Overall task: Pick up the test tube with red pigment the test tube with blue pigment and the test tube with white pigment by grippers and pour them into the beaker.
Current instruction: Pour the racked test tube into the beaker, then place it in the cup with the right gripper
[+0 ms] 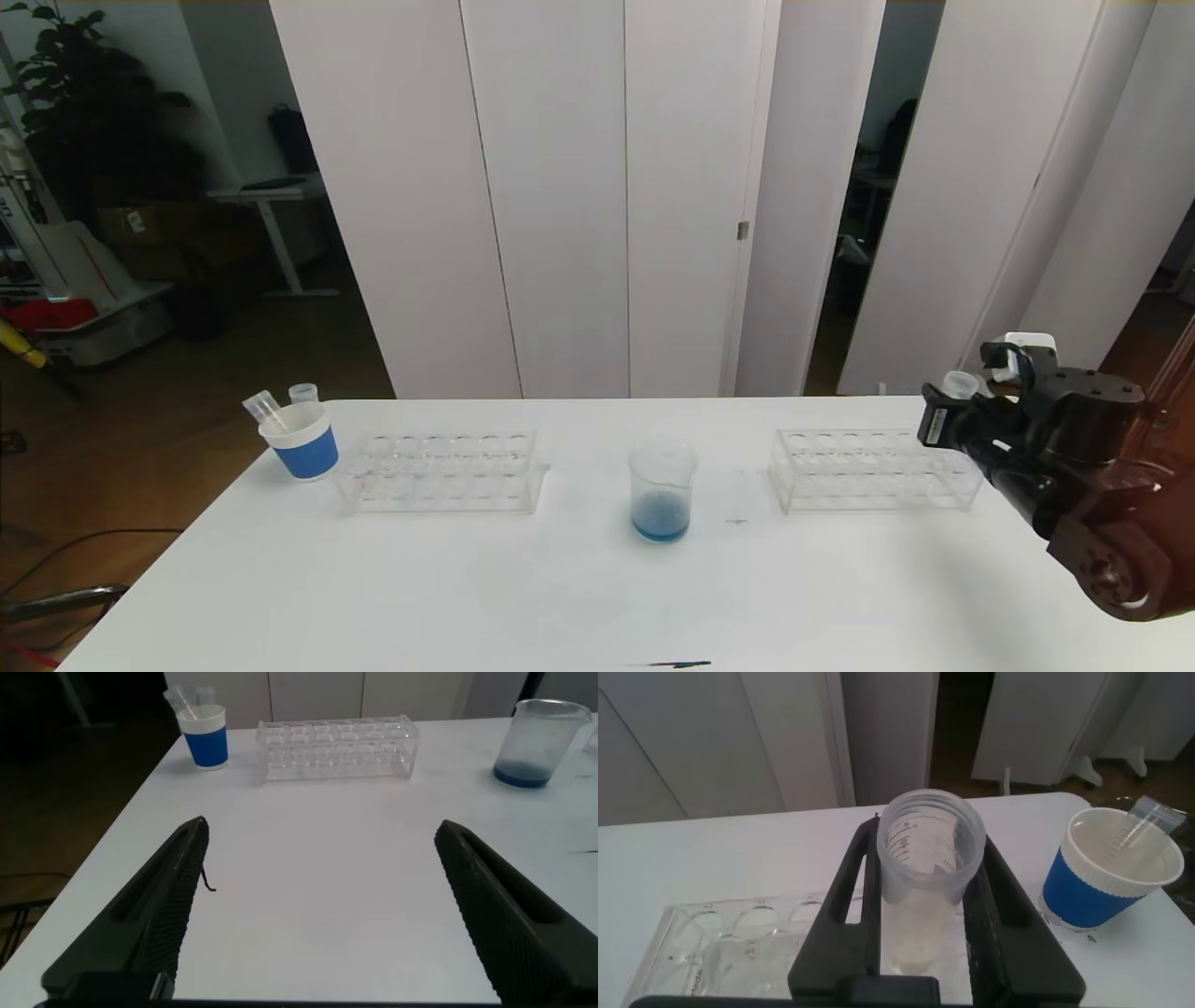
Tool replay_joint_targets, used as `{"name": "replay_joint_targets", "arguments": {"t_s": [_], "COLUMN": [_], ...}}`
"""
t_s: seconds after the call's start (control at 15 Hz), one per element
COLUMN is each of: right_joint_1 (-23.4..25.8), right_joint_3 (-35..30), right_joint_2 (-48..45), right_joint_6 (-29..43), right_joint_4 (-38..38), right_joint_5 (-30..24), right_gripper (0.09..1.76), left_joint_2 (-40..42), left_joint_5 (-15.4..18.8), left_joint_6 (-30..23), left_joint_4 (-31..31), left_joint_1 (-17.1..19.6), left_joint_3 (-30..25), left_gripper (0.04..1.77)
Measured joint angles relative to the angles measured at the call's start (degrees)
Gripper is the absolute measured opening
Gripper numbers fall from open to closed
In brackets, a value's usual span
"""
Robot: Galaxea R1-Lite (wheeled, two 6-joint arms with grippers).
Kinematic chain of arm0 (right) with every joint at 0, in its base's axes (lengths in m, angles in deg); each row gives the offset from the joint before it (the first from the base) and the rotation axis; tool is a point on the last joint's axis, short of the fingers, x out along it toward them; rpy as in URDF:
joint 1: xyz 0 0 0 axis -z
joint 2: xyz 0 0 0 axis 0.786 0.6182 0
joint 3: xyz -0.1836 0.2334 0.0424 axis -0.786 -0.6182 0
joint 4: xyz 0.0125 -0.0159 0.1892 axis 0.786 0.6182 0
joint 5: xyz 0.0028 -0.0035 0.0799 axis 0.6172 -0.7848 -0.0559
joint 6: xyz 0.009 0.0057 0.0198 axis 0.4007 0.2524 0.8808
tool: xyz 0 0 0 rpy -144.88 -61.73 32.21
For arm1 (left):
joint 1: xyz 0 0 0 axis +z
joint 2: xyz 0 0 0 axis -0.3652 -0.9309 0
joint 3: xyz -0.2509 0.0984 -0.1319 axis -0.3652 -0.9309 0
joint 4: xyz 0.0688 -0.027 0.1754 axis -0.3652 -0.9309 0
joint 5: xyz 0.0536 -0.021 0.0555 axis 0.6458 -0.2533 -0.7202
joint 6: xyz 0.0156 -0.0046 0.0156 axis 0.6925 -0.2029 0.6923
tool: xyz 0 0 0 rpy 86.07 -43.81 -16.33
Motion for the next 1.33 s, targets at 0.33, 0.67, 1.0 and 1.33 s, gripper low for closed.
{"name": "replay_joint_targets", "arguments": {"t_s": [0.33, 0.67, 1.0, 1.33], "right_joint_1": [-0.02, -0.77, -4.22, -6.03], "right_joint_3": [16.21, 46.14, 52.72, 42.58], "right_joint_2": [-5.94, -6.73, -4.22, -1.13], "right_joint_6": [-0.13, -0.2, -2.68, -9.41], "right_joint_4": [21.3, 51.54, 49.84, 28.25], "right_joint_5": [-0.87, -8.5, -23.09, -38.45], "right_gripper": [0.57, 0.57, 0.57, 0.57], "left_joint_2": [0.0, 0.0, 0.0, 0.0], "left_joint_5": [0.0, 0.0, -0.02, 0.0], "left_joint_6": [0.0, 0.0, 0.0, 0.0], "left_joint_4": [0.0, 0.0, 0.0, 0.0], "left_joint_1": [0.0, 0.0, 0.0, 0.0], "left_joint_3": [0.0, 0.0, 0.0, 0.0], "left_gripper": [1.73, 1.73, 1.73, 1.73]}}
